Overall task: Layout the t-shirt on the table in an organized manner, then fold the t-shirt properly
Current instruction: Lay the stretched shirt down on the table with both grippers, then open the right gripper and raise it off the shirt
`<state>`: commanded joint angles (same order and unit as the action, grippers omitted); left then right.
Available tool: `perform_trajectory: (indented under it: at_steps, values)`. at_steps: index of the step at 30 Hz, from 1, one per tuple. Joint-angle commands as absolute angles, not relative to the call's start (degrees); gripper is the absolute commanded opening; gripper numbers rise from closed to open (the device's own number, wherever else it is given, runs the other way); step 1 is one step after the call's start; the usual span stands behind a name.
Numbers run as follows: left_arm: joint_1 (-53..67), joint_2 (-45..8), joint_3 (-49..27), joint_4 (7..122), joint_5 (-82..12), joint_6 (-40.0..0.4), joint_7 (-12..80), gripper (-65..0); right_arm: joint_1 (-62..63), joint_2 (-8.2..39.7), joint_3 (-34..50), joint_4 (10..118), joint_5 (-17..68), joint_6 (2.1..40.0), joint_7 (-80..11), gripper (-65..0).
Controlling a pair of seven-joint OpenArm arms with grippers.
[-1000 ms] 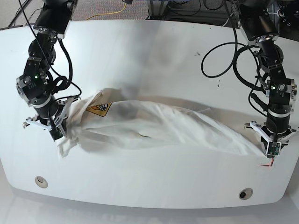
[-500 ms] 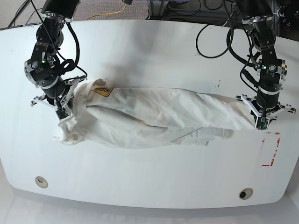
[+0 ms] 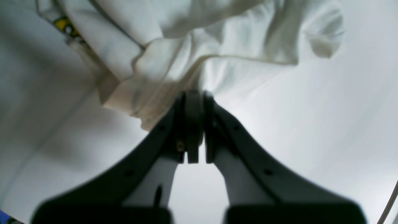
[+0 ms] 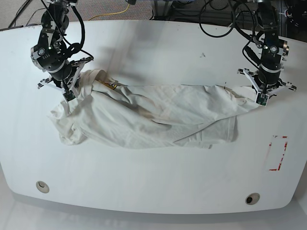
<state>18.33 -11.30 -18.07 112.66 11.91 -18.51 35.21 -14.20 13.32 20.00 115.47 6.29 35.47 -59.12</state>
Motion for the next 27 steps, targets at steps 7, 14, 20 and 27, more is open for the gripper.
perform_trajectory:
  at_steps: [7, 14, 20, 27]
  values:
    - [18.7, -11.4, -20.9, 112.6, 11.9, -21.8, 35.2, -64.7, -14.6, 13.4, 20.1, 115.4, 6.1, 35.4, -59.1, -53.9]
    - [18.6, -11.4, -23.4, 112.4, 12.0, -24.9, 35.2, -64.6, -15.6, 13.4, 20.1, 115.4, 6.1, 35.1, -59.1, -27.4]
    - [18.7, -11.5, -23.4, 112.4, 12.1, -25.0, 35.3, -64.4, -16.4, 13.4, 20.2, 115.6, 6.5, 35.4, -59.1, -13.3]
    - [18.9, -11.5, -23.3, 112.4, 12.2, -25.0, 35.5, -61.1, -16.2, 12.9, 23.7, 115.7, 7.5, 37.4, -58.9, -13.2]
